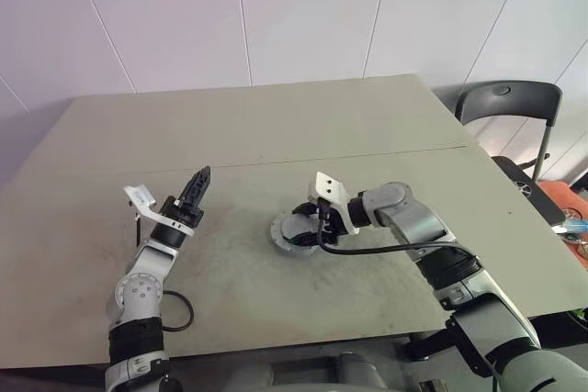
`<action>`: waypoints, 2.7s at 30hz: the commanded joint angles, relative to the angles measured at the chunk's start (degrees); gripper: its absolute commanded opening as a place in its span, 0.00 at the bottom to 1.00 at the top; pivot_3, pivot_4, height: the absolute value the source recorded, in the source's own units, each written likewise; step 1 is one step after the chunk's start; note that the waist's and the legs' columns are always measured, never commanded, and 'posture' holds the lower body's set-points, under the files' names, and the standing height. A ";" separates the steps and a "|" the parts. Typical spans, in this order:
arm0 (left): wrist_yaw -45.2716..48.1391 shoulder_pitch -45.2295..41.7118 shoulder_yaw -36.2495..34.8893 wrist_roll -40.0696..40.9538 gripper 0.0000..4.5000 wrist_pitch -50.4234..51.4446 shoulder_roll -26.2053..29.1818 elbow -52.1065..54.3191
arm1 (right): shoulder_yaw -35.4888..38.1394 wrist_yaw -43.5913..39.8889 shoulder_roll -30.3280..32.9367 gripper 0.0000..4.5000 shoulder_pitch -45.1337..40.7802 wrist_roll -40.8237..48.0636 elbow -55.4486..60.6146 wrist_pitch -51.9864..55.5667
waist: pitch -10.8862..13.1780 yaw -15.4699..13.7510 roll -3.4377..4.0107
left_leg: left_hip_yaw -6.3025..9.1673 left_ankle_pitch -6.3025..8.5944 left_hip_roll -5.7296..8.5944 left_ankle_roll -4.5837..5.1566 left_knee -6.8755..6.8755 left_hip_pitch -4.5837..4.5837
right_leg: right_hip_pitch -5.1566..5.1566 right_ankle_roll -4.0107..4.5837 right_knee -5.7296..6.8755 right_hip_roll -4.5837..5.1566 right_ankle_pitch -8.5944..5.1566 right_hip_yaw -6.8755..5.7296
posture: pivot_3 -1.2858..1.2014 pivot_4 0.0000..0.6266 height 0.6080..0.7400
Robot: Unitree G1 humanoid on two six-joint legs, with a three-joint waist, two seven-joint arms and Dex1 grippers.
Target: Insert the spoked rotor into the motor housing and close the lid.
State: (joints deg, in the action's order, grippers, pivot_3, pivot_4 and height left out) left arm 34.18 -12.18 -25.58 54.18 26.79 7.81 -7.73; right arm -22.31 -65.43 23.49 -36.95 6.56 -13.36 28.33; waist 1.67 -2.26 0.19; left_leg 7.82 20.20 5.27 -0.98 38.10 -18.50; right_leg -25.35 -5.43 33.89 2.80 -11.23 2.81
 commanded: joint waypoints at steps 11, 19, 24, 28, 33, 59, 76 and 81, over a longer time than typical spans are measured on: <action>0.27 -1.42 -0.11 0.41 0.58 -0.64 0.43 1.06 | -0.47 0.68 1.09 0.72 -0.70 -2.63 -0.75 -1.76 | 0.01 0.05 -0.02 | -0.04 -0.02 -0.01 -0.03 0.03 0.07 | 0.02 0.02 0.08 -0.01 0.01 0.01 | 0.52 0.00 1.00; 0.24 -1.43 -0.04 0.36 0.58 -0.48 0.59 1.17 | -2.23 -1.24 2.11 0.72 0.93 -3.66 -4.02 -2.73 | 0.00 -0.02 -0.03 | -0.03 -0.05 -0.01 -0.07 0.05 0.23 | 0.21 0.03 0.12 -0.02 0.02 0.01 | 0.52 0.00 1.00; 0.29 -1.58 -0.05 0.37 0.58 -0.45 0.67 1.02 | -3.36 -0.33 2.48 0.72 0.86 -6.01 -7.78 -4.86 | -0.05 -0.02 -0.08 | -0.03 -0.05 0.00 -0.06 0.08 0.25 | 0.25 0.03 0.11 -0.01 0.02 0.01 | 0.52 0.00 1.00; 0.26 -1.71 -0.05 0.32 0.58 -0.46 0.67 0.94 | -3.14 -2.10 2.75 0.72 1.45 -4.85 -9.13 -5.26 | -0.07 -0.16 -0.09 | -0.02 -0.05 0.00 -0.06 0.08 0.43 | 0.47 0.04 0.11 -0.01 0.02 0.01 | 0.52 0.00 1.00; 0.31 -1.88 -0.04 0.23 0.58 -0.55 0.64 0.75 | -1.68 -4.11 2.91 0.72 2.26 -2.55 -7.91 -5.10 | -0.07 -0.18 -0.09 | -0.01 0.16 0.02 0.30 0.06 0.93 | 1.09 0.00 -0.05 -0.01 0.00 -0.01 | 0.52 0.00 1.00; 0.49 -2.15 0.27 0.24 0.58 -0.31 0.41 0.47 | 0.62 2.28 0.27 0.72 0.50 -3.74 -12.59 -7.33 | -0.07 -0.02 -0.10 | 0.01 0.08 0.01 0.17 0.11 1.09 | 1.19 0.04 0.15 -0.03 0.03 0.00 | 0.52 0.00 1.00; 0.63 -2.07 0.42 0.10 0.58 -0.20 0.37 0.37 | -1.63 2.29 1.14 0.72 1.66 -6.09 -12.46 -6.91 | -0.07 0.02 -0.09 | 0.01 0.02 -0.07 0.07 0.11 1.12 | 1.17 0.13 0.19 -0.13 0.09 0.00 | 0.52 0.00 1.00; 0.69 -2.07 0.45 0.14 0.58 -0.17 0.36 0.42 | -0.19 6.19 -0.10 0.72 0.29 -6.32 -14.72 -8.35 | -0.07 0.12 -0.09 | 0.01 0.01 -0.07 0.06 0.11 1.14 | 1.18 0.14 0.19 -0.13 0.09 0.00 | 0.52 0.00 1.00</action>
State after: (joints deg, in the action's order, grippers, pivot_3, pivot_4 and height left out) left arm 34.29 -13.36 -25.38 54.17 26.97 7.84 -7.89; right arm -21.73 -63.53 21.97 -37.05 5.38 -23.01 18.77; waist 1.60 -2.15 0.10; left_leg 7.83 20.19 5.19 -0.95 38.21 -17.35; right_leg -24.16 -5.27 34.08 2.66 -11.12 2.81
